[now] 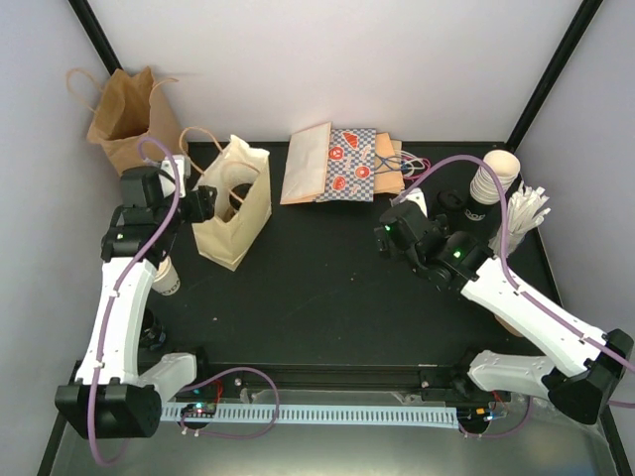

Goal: Pack the takeout coffee

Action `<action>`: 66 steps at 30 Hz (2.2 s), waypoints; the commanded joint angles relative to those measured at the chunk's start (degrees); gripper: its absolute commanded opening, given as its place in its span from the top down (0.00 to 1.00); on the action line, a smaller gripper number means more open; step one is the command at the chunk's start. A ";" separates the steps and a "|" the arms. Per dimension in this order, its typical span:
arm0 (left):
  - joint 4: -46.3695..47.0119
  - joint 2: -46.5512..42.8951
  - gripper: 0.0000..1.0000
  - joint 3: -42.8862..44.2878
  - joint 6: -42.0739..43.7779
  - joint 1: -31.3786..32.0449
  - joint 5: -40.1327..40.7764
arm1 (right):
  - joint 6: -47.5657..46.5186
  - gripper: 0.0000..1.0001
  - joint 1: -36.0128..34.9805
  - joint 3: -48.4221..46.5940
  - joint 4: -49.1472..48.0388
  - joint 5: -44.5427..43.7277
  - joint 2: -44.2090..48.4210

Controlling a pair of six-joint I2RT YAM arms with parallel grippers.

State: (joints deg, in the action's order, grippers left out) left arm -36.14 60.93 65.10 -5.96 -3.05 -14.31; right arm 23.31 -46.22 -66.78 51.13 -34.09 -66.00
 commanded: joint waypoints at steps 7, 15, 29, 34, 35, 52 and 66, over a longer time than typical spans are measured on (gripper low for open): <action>-6.85 -8.77 0.05 6.86 -0.24 -0.51 5.70 | 2.39 0.00 1.45 -3.54 4.54 9.18 -4.13; -11.42 -18.96 0.03 -2.13 -10.69 4.32 -8.74 | 1.75 0.00 1.63 -1.22 0.71 13.50 -3.42; -8.86 -28.44 0.03 -21.68 -20.25 29.27 -9.77 | -1.23 0.00 7.36 0.05 -0.82 16.33 -3.04; -4.24 -24.47 0.01 -21.01 -18.23 31.16 -12.23 | -2.24 0.00 16.84 -8.68 5.44 18.69 -6.62; -2.86 -23.58 0.01 -20.91 -17.69 31.17 -12.83 | -1.61 0.00 18.91 -10.90 7.20 19.37 -7.67; -0.22 -24.15 0.01 -16.44 -10.17 30.82 -0.38 | -1.35 0.08 41.80 -43.34 20.03 24.17 -24.72; 2.62 -22.42 0.01 -22.12 -2.90 30.88 -3.25 | -3.57 0.47 46.28 -57.10 22.69 17.42 -42.01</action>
State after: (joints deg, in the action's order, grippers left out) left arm -36.36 38.37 43.48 -11.05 27.83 -15.66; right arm 20.67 -0.43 -121.51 73.08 -14.55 -105.73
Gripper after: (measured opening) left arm 0.989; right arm 0.541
